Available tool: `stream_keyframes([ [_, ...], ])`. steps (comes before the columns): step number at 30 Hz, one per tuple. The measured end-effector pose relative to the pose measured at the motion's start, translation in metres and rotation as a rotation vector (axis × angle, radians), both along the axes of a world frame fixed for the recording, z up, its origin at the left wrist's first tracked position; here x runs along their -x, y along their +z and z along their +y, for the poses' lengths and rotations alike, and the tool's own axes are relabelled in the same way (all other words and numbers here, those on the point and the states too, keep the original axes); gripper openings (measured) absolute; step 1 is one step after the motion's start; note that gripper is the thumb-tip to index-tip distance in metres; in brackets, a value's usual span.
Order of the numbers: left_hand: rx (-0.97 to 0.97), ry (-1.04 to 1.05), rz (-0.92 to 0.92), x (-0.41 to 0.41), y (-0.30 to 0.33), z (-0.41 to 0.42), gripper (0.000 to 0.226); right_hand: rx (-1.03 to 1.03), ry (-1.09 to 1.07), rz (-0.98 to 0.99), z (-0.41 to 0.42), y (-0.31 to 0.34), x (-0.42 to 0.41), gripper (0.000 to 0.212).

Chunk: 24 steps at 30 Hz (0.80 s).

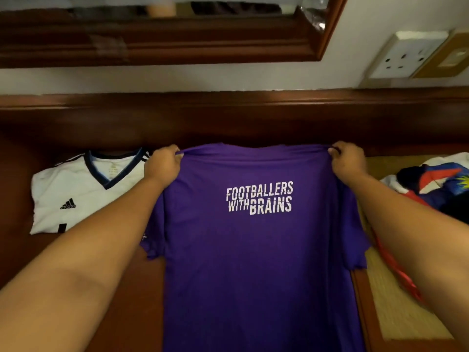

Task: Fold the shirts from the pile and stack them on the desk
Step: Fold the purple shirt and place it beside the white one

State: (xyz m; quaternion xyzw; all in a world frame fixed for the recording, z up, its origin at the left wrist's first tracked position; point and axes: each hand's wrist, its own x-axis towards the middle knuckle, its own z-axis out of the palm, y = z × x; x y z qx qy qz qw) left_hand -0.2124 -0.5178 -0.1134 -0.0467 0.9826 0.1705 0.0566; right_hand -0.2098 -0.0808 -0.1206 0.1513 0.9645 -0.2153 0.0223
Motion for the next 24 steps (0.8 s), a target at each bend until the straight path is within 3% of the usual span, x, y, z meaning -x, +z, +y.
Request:
stream_keyframes([
  [4, 0.004, 0.022, 0.087, -0.006, -0.022, 0.01, 0.026, -0.054, -0.012, 0.092, -0.015, -0.017, -0.004, 0.025],
  [6, 0.041, 0.027, 0.145, -0.028, -0.036, 0.02, 0.038, -0.076, -0.014, 0.158, -0.029, -0.028, -0.028, 0.027],
  [9, 0.067, -0.037, 0.089, -0.09, -0.06, 0.047, 0.048, -0.003, 0.114, 0.199, -0.06, -0.054, -0.092, 0.038],
  [12, 0.119, -0.132, -0.043, -0.155, -0.082, 0.071, 0.052, -0.015, 0.242, 0.038, -0.084, -0.085, -0.159, 0.046],
  [16, 0.161, -0.122, -0.277, -0.186, -0.095, 0.074, 0.064, -0.038, 0.244, -0.229, -0.078, -0.102, -0.186, 0.057],
  [24, 0.157, -0.081, -0.363, -0.171, -0.081, 0.075, 0.07, 0.017, 0.257, -0.3, -0.063, -0.086, -0.167, 0.057],
])
